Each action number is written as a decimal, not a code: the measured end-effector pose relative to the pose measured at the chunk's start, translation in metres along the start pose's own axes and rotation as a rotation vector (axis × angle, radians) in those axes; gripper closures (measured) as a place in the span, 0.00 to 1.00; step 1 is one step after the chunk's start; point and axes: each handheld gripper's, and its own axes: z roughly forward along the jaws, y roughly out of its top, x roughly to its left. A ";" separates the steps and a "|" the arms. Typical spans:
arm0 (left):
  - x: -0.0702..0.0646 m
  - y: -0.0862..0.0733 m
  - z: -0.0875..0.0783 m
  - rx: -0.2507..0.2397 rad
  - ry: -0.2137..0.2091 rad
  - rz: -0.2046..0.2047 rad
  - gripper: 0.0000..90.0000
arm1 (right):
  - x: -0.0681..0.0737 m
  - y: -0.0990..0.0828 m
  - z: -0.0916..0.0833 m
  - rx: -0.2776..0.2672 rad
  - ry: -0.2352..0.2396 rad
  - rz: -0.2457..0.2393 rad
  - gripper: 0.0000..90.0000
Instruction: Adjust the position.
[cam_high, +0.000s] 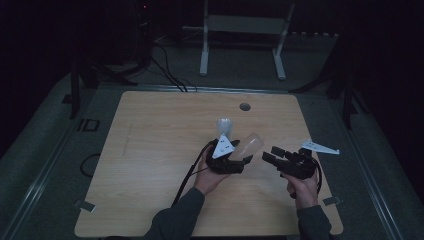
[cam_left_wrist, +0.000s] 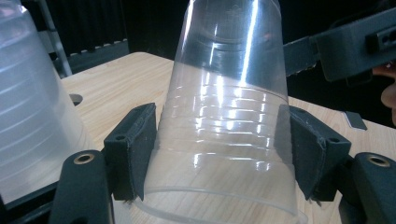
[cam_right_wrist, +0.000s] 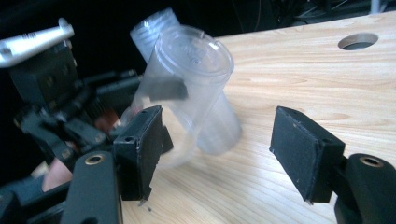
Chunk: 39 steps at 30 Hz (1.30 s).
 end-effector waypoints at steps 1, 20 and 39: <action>0.000 0.000 0.000 0.000 -0.003 -0.002 0.34 | 0.002 0.002 0.000 0.017 -0.010 -0.026 0.38; 0.008 0.003 -0.006 0.041 -0.062 0.007 0.34 | 0.022 0.020 0.003 0.203 -0.118 -0.293 0.38; 0.008 0.005 -0.009 0.094 -0.112 0.045 0.34 | 0.035 0.036 0.008 0.402 -0.197 -0.525 0.40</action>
